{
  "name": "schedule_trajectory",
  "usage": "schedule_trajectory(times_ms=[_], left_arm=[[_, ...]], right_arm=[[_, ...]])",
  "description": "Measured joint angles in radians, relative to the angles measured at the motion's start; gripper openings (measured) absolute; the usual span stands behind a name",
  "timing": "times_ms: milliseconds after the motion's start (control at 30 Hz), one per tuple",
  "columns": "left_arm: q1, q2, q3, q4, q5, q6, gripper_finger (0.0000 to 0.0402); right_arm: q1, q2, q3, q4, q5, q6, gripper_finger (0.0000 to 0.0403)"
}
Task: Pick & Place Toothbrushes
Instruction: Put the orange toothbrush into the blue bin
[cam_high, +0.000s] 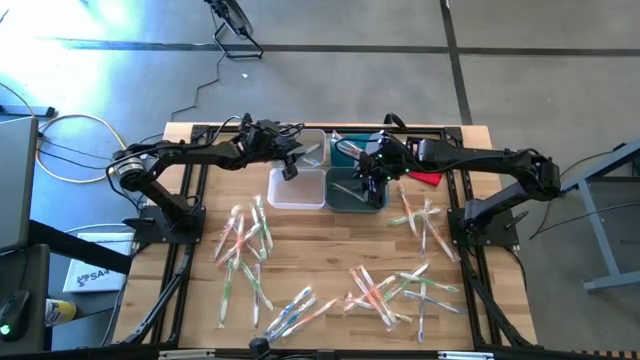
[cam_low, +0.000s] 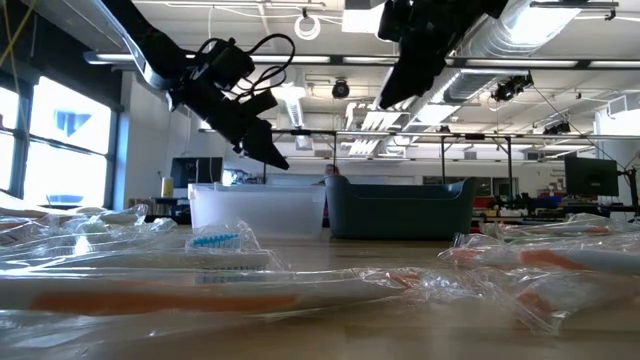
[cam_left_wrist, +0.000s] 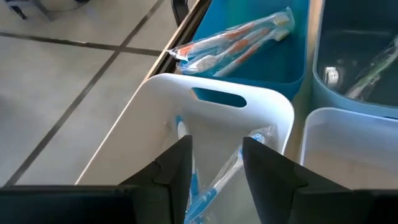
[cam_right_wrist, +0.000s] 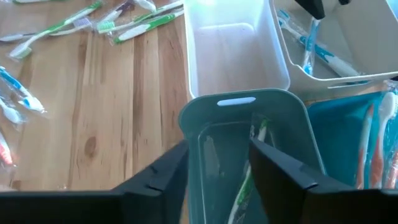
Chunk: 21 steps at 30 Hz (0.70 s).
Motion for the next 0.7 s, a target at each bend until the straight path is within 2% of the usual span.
schedule_trajectory(times_ms=[267, 400, 600, 700], left_arm=[[0.000, 0.000, 0.000, 0.001, 0.016, -0.028, 0.0041], [0.000, 0.000, 0.000, 0.000, 0.031, -0.060, 0.0005], [0.000, 0.000, 0.000, 0.001, 0.096, -0.065, 0.0003], [0.000, 0.000, -0.002, 0.003, 0.099, -0.066, 0.0002]], right_arm=[[0.000, 0.000, 0.000, 0.001, -0.006, -0.034, 0.0017], [0.000, 0.000, 0.000, 0.001, -0.019, -0.045, 0.0010], [0.000, -0.001, -0.004, 0.006, -0.033, -0.045, 0.0004], [-0.012, -0.029, -0.065, 0.067, -0.036, -0.039, 0.0003]])
